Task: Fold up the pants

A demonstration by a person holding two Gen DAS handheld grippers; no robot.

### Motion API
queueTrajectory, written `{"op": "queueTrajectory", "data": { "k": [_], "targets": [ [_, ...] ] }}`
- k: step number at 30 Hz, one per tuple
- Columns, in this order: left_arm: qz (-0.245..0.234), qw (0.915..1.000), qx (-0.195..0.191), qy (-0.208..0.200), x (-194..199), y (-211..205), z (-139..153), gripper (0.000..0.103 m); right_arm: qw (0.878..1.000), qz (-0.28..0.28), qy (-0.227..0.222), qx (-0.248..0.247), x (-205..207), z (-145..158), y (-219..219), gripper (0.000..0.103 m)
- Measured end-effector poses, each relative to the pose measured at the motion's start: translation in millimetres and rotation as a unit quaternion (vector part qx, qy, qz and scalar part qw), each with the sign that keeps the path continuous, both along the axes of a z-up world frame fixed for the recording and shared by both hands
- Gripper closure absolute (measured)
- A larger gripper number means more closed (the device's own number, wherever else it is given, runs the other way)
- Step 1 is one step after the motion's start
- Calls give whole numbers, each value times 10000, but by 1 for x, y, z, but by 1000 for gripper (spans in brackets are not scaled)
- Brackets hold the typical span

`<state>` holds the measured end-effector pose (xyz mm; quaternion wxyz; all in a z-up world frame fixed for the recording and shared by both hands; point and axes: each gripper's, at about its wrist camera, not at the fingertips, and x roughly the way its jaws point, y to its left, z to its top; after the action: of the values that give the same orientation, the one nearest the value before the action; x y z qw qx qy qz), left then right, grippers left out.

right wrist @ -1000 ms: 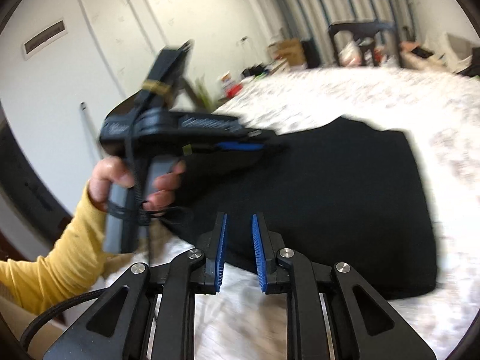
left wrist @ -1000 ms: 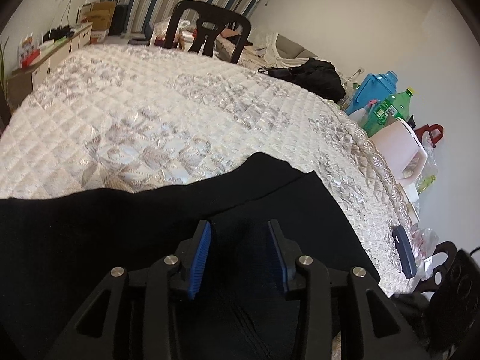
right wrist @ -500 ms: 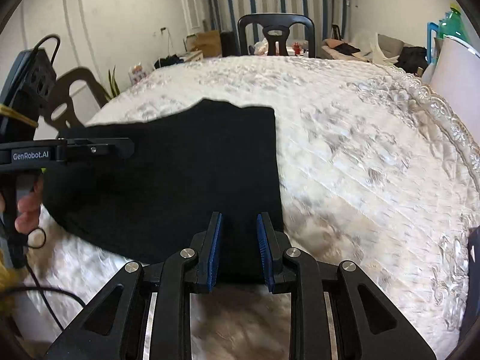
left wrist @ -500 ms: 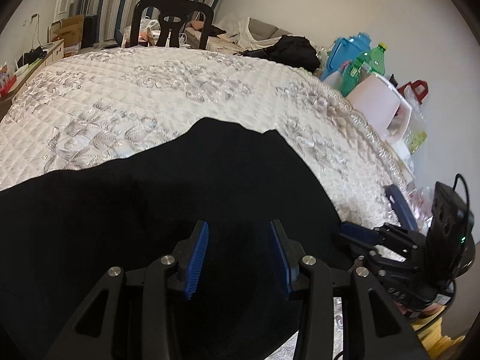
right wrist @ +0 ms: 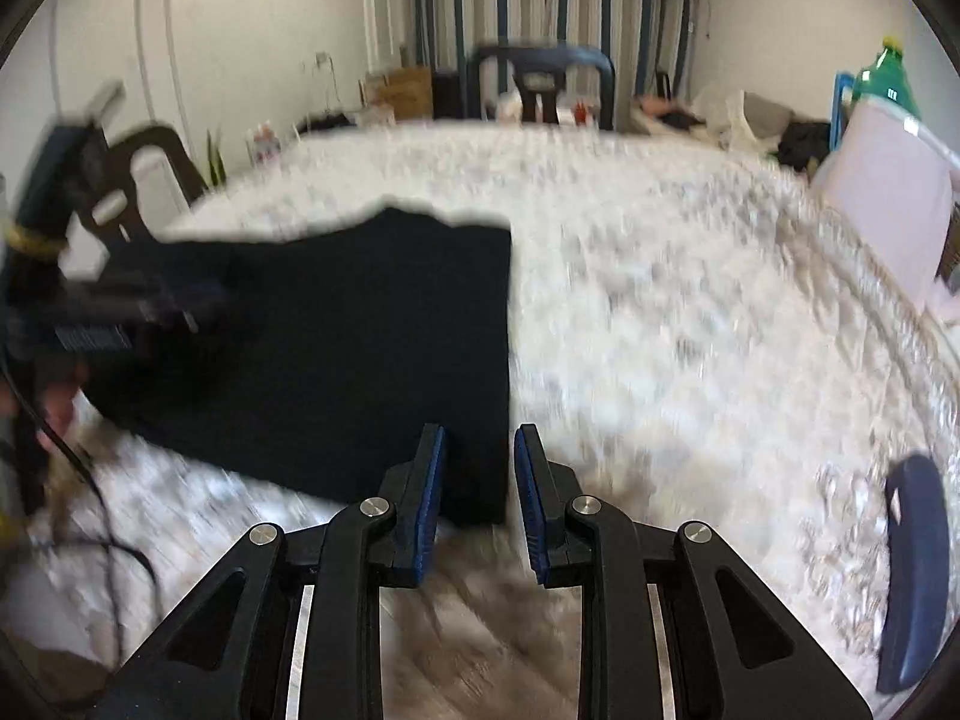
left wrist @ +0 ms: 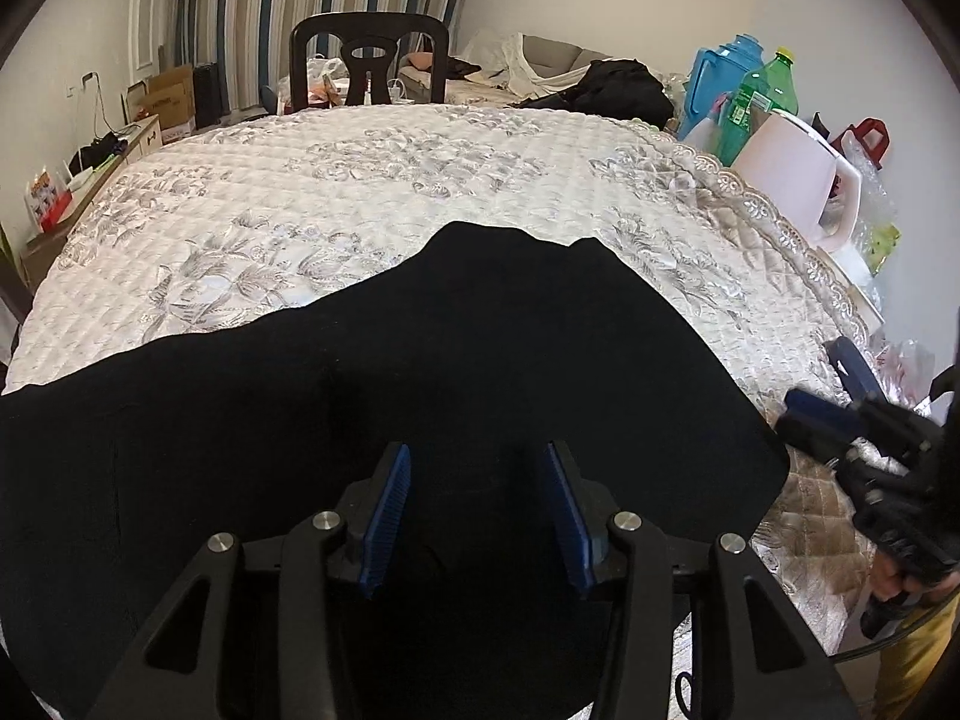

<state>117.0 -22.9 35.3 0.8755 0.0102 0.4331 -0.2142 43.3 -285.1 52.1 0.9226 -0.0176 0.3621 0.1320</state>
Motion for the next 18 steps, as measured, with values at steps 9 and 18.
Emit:
{"op": "queueTrajectory", "data": {
  "k": [9, 18],
  "targets": [
    [29, 9996, 262, -74, -3, -3, -3, 52, 9970, 699, 324, 111, 1, -23, 30, 79],
    [2, 9995, 293, -77, -5, -1, -4, 51, 9955, 687, 293, -591, -22, -18, 29, 78]
  ]
}}
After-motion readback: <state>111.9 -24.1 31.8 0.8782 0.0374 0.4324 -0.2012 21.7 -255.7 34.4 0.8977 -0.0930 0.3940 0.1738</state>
